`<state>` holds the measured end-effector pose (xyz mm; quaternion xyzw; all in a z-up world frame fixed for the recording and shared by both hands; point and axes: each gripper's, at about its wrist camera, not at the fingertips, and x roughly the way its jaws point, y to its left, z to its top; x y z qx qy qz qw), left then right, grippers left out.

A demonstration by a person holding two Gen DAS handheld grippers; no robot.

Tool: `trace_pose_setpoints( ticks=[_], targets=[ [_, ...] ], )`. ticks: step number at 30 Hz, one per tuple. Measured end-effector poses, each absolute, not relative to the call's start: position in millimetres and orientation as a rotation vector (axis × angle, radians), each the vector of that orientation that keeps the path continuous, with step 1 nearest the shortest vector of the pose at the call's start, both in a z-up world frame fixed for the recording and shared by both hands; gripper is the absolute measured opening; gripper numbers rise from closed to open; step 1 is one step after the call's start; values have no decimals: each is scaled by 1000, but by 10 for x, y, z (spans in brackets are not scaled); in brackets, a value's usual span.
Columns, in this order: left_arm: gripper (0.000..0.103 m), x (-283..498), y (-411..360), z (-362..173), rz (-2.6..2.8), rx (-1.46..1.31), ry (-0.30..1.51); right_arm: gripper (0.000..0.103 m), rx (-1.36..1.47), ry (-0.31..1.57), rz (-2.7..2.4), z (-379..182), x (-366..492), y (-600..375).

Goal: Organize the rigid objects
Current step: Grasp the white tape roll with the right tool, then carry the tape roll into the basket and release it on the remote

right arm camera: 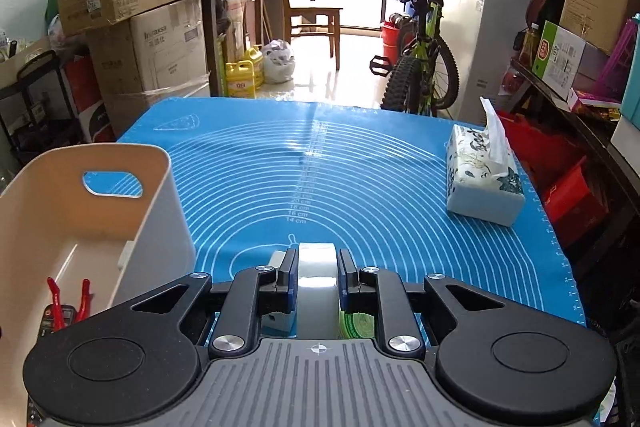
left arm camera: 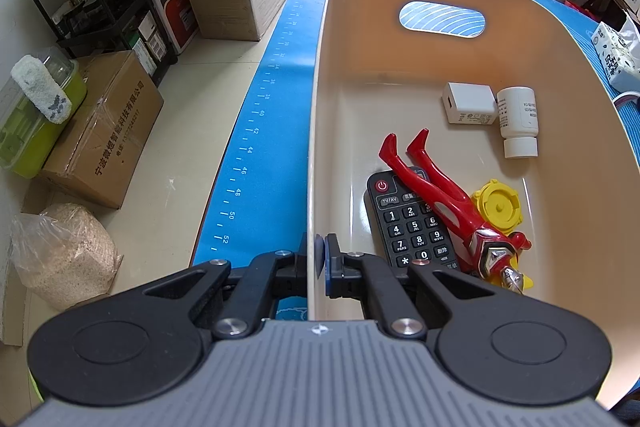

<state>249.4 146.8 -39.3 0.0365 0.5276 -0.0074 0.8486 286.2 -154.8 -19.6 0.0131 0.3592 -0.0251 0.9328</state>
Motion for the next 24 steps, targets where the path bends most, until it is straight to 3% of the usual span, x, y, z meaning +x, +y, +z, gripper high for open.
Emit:
trace_pose_setpoints(
  ticks=[16, 24],
  targets=[
    [6, 2494, 1466, -394, -15, 78, 1112, 29, 69, 588, 36, 417, 2533, -1262],
    [6, 2490, 1471, -389, -14, 81, 1111, 29, 8, 597, 160, 350, 2488, -725]
  ],
)
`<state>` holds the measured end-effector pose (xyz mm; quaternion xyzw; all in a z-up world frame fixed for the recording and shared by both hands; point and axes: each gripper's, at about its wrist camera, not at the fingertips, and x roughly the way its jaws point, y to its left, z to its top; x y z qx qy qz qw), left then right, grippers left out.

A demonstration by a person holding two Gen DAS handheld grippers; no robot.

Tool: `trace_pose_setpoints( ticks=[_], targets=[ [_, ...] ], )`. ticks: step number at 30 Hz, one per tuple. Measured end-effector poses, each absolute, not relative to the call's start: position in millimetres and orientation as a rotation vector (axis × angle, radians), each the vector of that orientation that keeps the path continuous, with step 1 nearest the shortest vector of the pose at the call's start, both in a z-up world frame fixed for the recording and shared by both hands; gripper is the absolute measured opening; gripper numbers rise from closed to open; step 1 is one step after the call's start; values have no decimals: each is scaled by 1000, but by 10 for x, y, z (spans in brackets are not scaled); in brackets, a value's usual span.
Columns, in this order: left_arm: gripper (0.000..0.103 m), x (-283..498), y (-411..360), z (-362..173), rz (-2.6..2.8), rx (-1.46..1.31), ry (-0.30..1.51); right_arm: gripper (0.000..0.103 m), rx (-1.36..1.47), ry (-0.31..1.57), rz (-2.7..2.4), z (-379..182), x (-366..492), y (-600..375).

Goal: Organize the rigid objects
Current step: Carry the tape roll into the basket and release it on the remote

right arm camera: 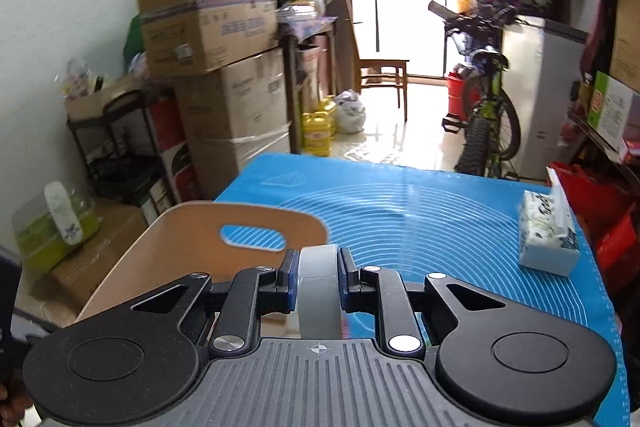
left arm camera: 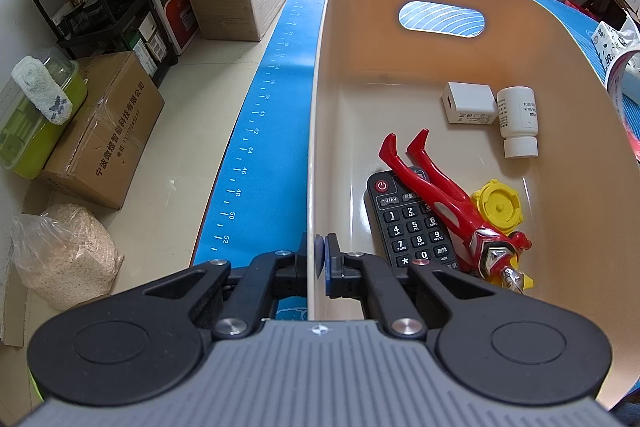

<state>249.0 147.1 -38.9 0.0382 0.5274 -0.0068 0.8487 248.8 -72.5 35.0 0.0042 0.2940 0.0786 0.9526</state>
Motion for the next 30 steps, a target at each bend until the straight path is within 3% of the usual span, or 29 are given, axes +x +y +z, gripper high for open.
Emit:
trace_pose_setpoints(
  ticks=[14, 30],
  targets=[
    [6, 2491, 1465, -379, -10, 83, 1112, 30, 70, 523, 233, 569, 2388, -581],
    [6, 2500, 1445, -387, -11, 86, 1111, 31, -20, 803, 412, -106, 2509, -7]
  ],
)
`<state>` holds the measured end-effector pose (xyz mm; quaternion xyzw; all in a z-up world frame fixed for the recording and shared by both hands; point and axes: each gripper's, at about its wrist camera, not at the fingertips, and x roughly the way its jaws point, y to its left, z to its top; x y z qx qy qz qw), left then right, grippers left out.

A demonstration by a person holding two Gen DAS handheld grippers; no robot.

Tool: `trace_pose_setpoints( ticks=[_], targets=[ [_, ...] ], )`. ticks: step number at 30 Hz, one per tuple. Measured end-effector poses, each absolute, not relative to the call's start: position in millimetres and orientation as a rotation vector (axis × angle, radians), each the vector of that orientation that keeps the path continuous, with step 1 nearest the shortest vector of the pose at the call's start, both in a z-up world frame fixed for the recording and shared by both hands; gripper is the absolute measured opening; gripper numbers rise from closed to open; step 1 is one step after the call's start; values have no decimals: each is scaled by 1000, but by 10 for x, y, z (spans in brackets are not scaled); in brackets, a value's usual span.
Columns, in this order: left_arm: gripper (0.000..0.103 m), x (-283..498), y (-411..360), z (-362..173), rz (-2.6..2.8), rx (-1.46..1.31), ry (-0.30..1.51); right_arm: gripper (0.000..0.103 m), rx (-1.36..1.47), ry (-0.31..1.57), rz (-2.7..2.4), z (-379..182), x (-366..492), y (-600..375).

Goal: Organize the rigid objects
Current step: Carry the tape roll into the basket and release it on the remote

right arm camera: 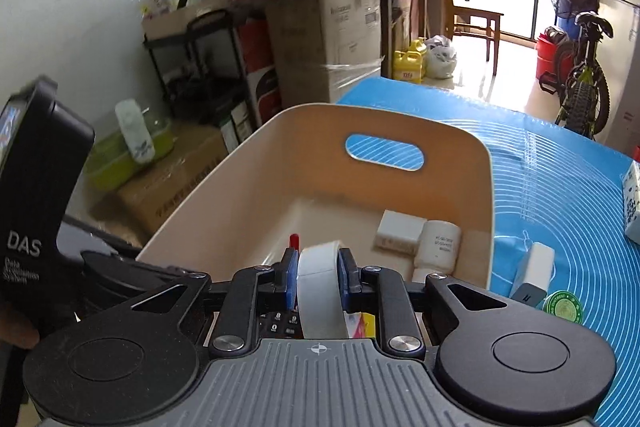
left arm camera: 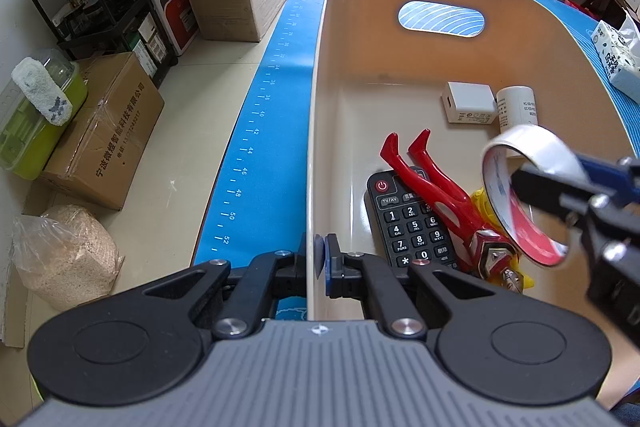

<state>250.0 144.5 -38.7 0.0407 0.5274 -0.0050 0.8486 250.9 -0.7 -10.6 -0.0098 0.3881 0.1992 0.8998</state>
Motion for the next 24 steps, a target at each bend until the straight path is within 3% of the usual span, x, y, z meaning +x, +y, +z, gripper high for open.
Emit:
trace_pose_setpoints(
  ticks=[5, 10, 11, 24],
  targets=[
    [6, 2501, 1445, -387, -10, 86, 1112, 30, -14, 840, 400, -167, 2535, -38],
    [7, 2505, 1438, -391, -9, 88, 1111, 62, 18, 816, 380, -93, 2542, -148],
    [7, 2505, 1437, -391, -9, 89, 1111, 64, 22, 807, 377, -73, 2539, -174],
    [7, 2504, 1435, -394, -8, 89, 1111, 78, 90, 676, 211, 191, 2540, -934]
  ],
)
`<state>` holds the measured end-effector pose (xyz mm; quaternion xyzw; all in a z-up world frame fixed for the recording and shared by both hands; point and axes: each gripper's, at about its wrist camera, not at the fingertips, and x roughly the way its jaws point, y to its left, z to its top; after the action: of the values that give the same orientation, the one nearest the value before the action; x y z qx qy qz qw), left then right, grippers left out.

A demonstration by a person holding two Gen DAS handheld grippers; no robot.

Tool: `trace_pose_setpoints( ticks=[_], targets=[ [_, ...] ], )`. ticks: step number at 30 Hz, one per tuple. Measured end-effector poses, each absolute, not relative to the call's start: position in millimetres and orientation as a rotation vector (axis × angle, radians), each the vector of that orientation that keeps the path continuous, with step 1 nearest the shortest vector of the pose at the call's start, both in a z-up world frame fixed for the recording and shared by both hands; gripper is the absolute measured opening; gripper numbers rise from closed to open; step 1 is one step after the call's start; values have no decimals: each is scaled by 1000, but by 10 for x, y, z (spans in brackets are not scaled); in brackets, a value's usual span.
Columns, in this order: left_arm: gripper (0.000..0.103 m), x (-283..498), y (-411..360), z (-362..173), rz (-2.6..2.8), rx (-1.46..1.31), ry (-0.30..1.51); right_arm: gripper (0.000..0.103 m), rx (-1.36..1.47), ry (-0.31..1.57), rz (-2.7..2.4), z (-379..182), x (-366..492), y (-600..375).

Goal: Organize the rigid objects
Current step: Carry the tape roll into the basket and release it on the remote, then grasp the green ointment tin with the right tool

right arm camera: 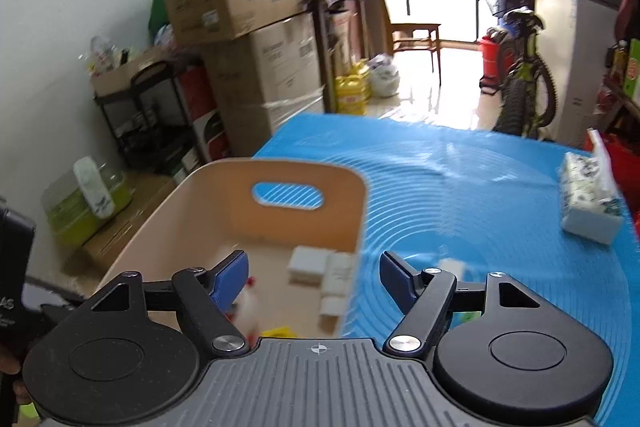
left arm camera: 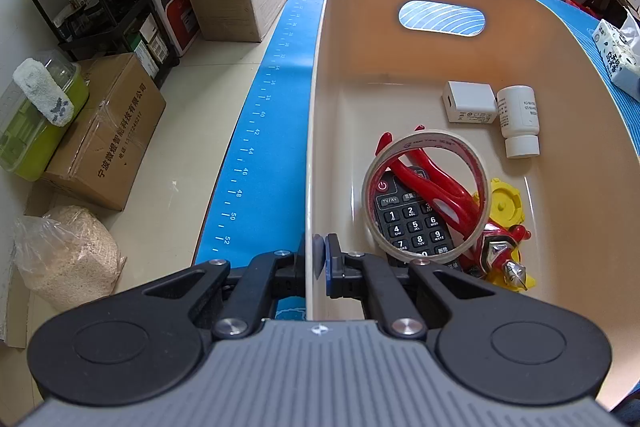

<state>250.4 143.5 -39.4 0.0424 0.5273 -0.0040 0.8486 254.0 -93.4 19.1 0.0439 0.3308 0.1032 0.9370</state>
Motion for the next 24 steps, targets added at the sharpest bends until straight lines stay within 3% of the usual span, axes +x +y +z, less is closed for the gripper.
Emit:
trace_pose_setpoints(
  ticks=[6, 12, 24],
  targets=[
    [7, 2504, 1441, -392, -7, 92, 1111, 80, 129, 670, 44, 53, 2612, -1478],
    [8, 2505, 1450, -394, 0, 99, 1112, 80, 121, 786, -59, -379, 2782, -1812],
    [8, 2509, 1440, -398, -1, 100, 1112, 80, 80, 861, -10, -944, 2982, -1901]
  ],
)
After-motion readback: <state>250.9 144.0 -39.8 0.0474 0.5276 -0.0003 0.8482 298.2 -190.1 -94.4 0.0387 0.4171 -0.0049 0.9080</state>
